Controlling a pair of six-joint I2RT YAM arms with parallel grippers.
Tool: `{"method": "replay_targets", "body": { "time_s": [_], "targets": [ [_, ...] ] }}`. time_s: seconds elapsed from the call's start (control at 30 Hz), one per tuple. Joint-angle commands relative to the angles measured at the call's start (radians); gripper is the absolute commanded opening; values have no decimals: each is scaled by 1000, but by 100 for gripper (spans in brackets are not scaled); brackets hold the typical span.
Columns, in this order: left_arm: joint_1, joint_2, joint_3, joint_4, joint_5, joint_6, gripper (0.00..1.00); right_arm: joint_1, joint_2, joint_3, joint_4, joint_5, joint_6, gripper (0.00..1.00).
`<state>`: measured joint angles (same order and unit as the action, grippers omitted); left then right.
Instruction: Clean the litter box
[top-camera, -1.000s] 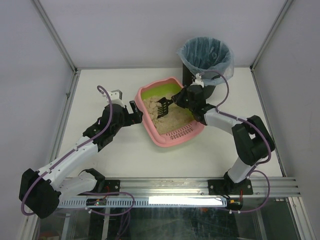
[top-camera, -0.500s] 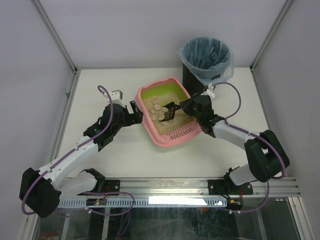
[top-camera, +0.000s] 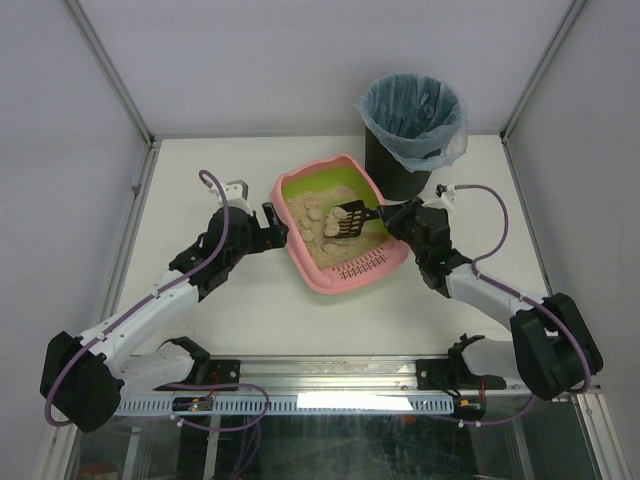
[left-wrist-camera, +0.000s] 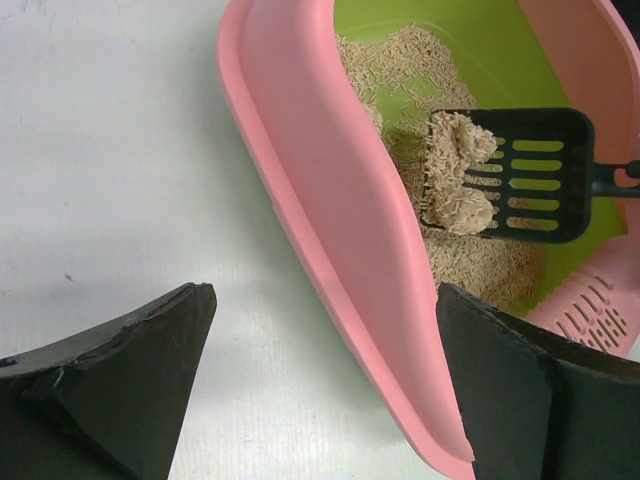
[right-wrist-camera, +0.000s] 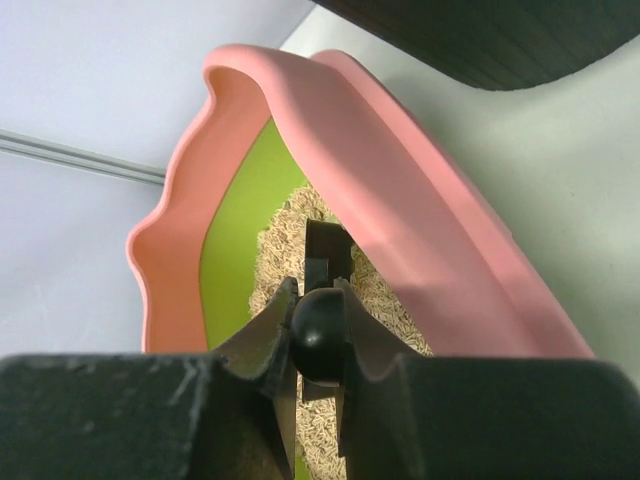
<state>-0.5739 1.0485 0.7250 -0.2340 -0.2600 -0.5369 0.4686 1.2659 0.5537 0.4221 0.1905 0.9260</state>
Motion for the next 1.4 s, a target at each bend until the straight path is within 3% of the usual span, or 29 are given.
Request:
{"method": "replay_targets", "body": {
  "time_s": [0.0, 0.2, 0.3, 0.43, 0.57, 0.7, 0.83, 0.97, 1.07, 1.2, 1.37],
  "targets": [
    [8, 1, 46, 67, 23, -6, 99, -44, -94, -44, 160, -29, 43, 0],
    [8, -2, 54, 67, 16, 11, 99, -102, -177, -112, 208, -84, 114, 0],
    [9, 4, 62, 68, 7, 13, 99, -105, -149, -95, 267, -189, 113, 0],
    [9, 11, 79, 63, 9, 15, 99, -192, -203, -154, 238, -170, 191, 0],
    [12, 12, 67, 85, 8, 12, 99, -166, -85, -113, 359, -317, 239, 0],
    [14, 34, 100, 60, 13, 15, 99, -264, -94, -177, 358, -306, 322, 0],
    [15, 18, 68, 98, 13, 12, 99, -177, -34, -108, 391, -362, 284, 0],
    [16, 29, 89, 90, 12, 12, 99, -270, -106, -150, 317, -322, 322, 0],
    [16, 36, 82, 119, -1, 3, 99, -191, -77, -82, 309, -367, 272, 0],
    [16, 80, 133, 114, -10, 7, 99, -276, -118, -151, 297, -316, 324, 0],
    [16, 128, 154, 157, 4, -5, 98, -229, -54, -124, 359, -382, 329, 0]
  ]
}}
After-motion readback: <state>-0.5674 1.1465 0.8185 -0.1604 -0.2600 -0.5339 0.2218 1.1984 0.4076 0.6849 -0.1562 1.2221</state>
